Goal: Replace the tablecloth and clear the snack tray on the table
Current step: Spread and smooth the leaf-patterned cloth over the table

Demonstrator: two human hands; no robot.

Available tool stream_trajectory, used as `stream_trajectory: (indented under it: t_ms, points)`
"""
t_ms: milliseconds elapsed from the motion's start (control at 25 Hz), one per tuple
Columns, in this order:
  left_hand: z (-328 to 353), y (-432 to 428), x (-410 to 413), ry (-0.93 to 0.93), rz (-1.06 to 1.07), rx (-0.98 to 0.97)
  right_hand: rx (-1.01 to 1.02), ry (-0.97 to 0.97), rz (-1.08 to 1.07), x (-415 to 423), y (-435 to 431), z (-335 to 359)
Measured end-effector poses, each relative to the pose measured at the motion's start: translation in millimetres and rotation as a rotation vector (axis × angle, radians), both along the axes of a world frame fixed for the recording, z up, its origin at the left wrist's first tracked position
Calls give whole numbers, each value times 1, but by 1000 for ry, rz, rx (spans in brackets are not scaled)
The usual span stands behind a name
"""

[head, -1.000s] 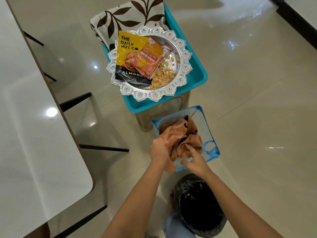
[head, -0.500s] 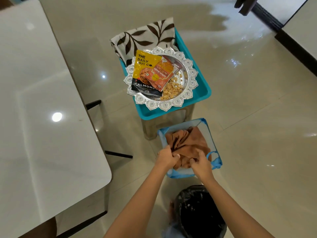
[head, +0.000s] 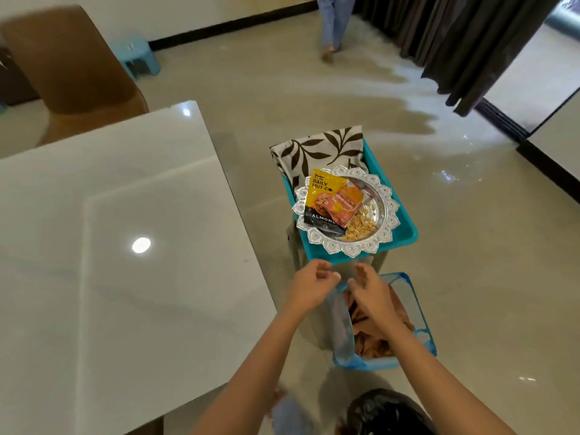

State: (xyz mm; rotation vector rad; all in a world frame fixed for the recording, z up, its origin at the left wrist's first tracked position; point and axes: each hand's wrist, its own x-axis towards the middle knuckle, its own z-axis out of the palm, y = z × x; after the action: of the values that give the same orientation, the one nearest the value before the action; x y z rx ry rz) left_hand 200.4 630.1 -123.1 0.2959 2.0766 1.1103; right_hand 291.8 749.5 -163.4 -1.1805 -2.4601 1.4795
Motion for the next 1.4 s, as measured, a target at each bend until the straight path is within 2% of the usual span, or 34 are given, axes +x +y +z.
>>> stream_trajectory:
  t_ms: [200, 440, 640, 800, 960, 1080, 1280, 1400]
  points:
    - [21, -12, -90, 13, 74, 26, 70, 76, -5, -92, 17, 27]
    - [15, 6, -179, -37, 134, 12, 129, 90, 67, -212, 44, 33]
    - [0, 48, -266, -68, 241, 25, 167, 66, 127, -331, 78, -5]
    - [-20, 74, -324, -60, 298, 34, 183, -50, 151, -400, 88, -55]
    - [-43, 83, -347, -84, 344, 0, 271, -276, 224, -436, 85, -96]
    - [-55, 81, -350, -108, 356, -7, 318, -341, 265, -450, 83, -121]
    - [-62, 68, -350, -98, 345, -31, 431, -337, 225, -457, 92, -137]
    - [-62, 64, -347, -108, 344, -22, 294, -157, 94, -453, 106, -125]
